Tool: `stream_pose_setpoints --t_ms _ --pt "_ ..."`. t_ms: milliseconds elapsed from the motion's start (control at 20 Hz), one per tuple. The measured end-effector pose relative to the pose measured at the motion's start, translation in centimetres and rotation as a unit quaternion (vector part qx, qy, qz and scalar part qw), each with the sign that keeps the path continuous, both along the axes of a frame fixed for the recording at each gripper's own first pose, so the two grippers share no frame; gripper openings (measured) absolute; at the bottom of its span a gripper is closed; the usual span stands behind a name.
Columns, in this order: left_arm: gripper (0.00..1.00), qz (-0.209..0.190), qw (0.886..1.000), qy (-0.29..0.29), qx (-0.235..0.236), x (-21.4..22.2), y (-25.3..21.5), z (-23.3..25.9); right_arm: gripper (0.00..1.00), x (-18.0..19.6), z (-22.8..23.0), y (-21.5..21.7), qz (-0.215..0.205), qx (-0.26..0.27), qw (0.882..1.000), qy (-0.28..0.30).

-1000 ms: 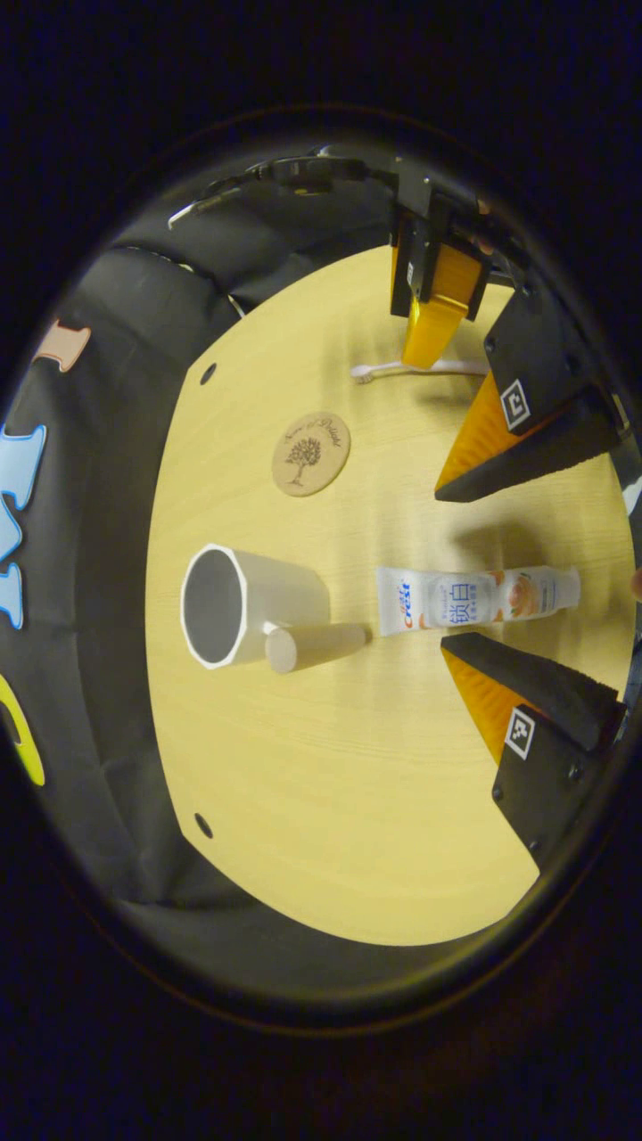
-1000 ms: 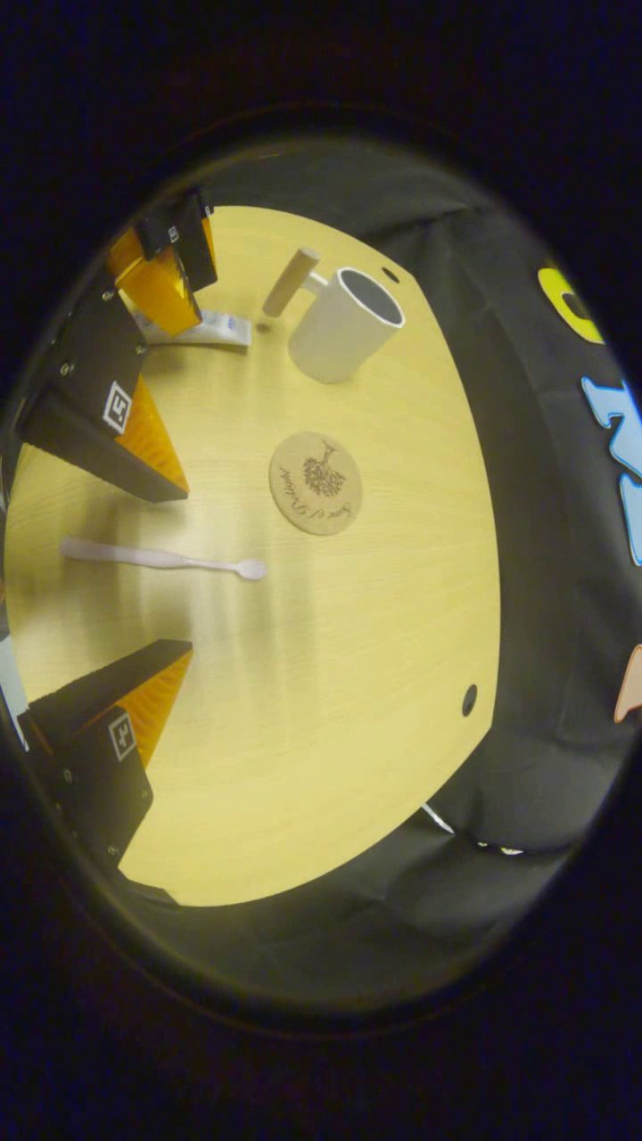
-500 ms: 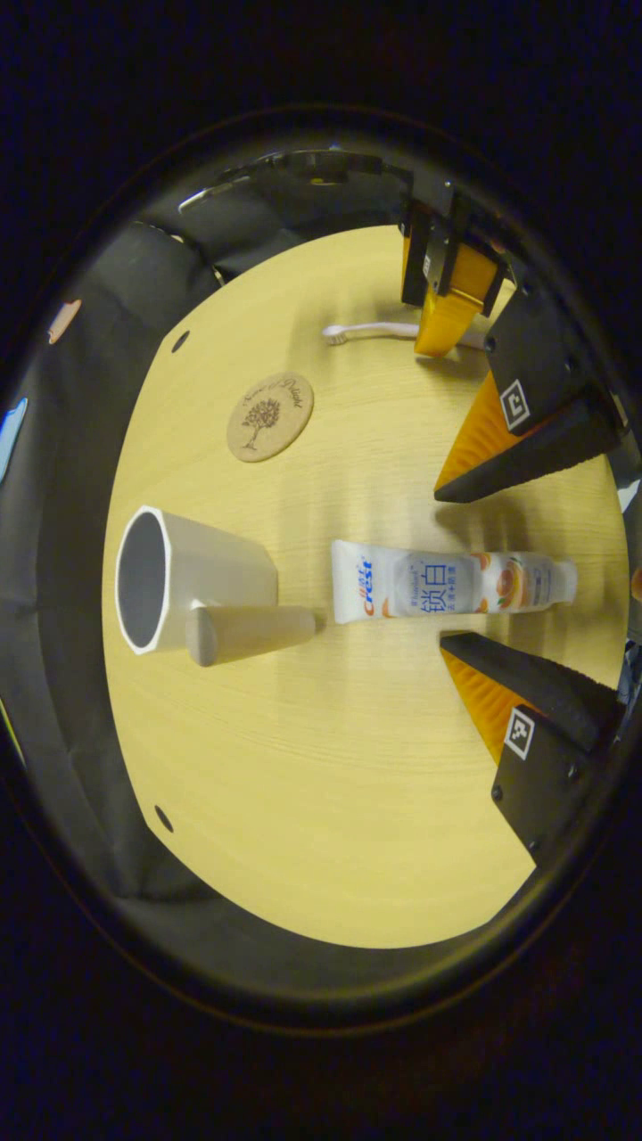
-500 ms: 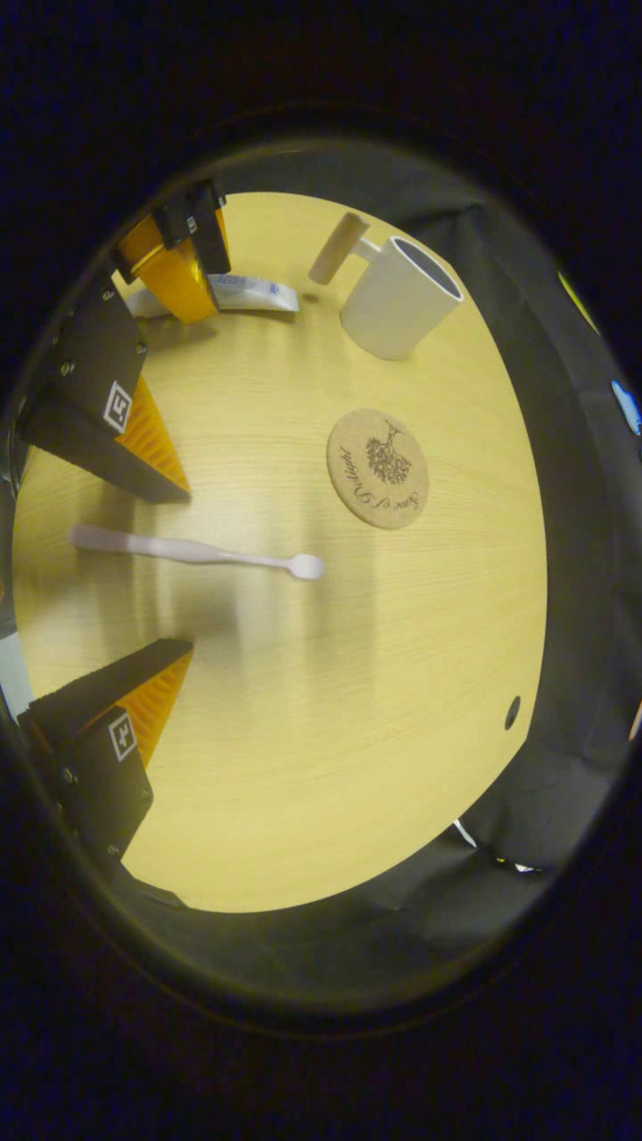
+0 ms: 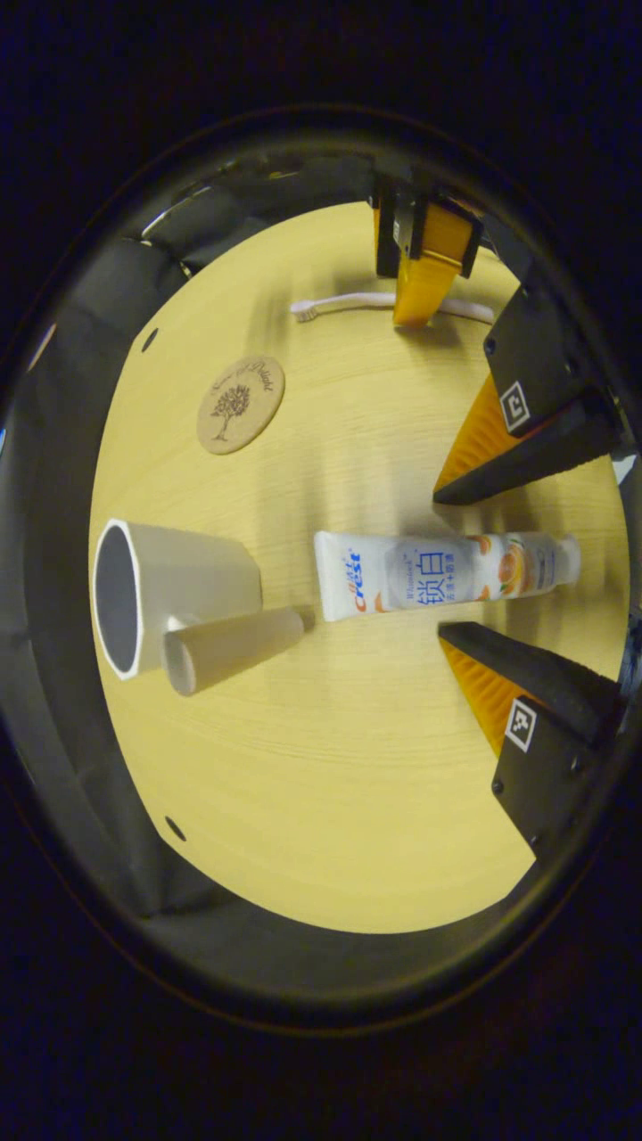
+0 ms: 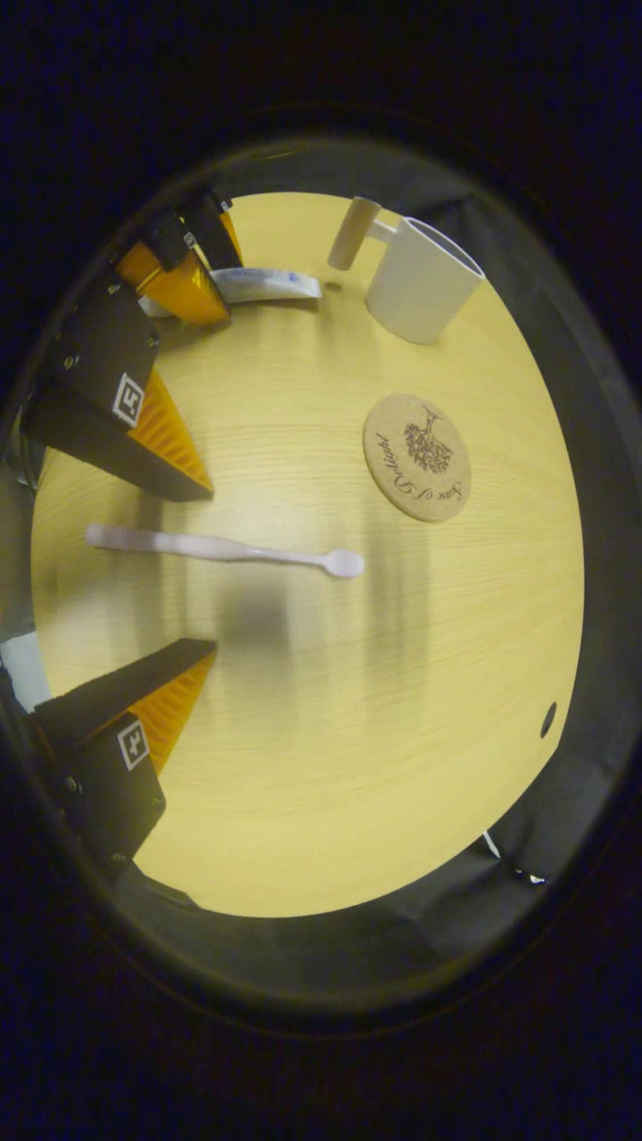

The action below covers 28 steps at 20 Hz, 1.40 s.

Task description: Put the toothbrush and toothpaste on the desktop into the cup, then pick up the cup and place it on the coaster on the desktop.

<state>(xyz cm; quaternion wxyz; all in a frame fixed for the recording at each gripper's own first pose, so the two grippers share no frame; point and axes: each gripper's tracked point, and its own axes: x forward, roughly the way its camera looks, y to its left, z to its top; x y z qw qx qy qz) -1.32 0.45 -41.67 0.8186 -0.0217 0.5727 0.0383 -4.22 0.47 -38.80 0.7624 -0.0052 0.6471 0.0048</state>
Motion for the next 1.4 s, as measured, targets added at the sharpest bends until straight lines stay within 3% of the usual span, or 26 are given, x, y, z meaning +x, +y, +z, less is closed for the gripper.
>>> stream_pose_setpoints --t_ms 100,150,200,250,300,350,400,450,550,600,700,1000,1400 --pt "0.91 0.005 1.000 -0.002 0.000 0.1 0.3 0.0 0.98 0.0 -0.1 0.1 0.003 -0.003 1.000 0.013" --pt "0.90 0.007 1.000 -0.003 0.002 0.1 0.5 0.0 0.92 0.1 -0.1 0.2 0.005 -0.003 1.000 0.013" --pt "0.81 0.007 1.000 -0.004 0.003 0.2 0.6 0.1 0.89 0.0 0.0 0.4 0.006 -0.002 1.000 0.014" --pt "0.75 0.007 1.000 -0.001 0.002 0.1 0.6 0.0 0.68 0.2 0.0 0.4 0.009 -0.002 1.000 0.015" --pt "0.70 0.005 1.000 -0.003 0.005 0.4 0.9 -0.3 0.58 0.2 -0.3 0.5 0.009 0.001 1.000 0.014" --pt "0.57 0.009 1.000 0.002 0.004 0.2 0.8 -0.3 0.30 0.3 -0.1 0.7 0.005 0.005 1.000 0.014" --pt "0.45 0.007 1.000 0.000 0.004 0.3 0.6 0.1 0.17 0.3 -0.4 0.8 0.006 0.005 1.000 0.017" --pt "0.42 0.007 1.000 0.007 0.004 0.2 0.7 -0.1 0.09 0.1 -0.1 0.7 0.011 0.006 1.000 0.022" --pt "0.34 0.010 1.000 0.021 0.004 -0.2 0.6 0.2 0.09 0.7 -0.3 0.7 0.011 0.008 1.000 0.015" --pt "0.29 0.008 1.000 0.010 0.005 0.5 0.7 0.3 0.03 0.4 -0.7 0.8 0.016 0.010 0.999 0.030" --pt "0.12 0.016 1.000 0.008 0.004 0.6 0.7 0.3 0.03 0.5 0.0 0.7 0.020 0.008 1.000 0.023" --pt "0.11 0.007 1.000 0.014 -0.012 0.1 -0.5 1.6 0.02 0.6 0.0 0.7 0.016 0.008 1.000 0.023" --pt "0.11 -0.020 0.997 -0.055 -0.041 3.4 -3.2 11.1 0.02 0.6 0.0 0.6 0.017 0.012 1.000 0.023"
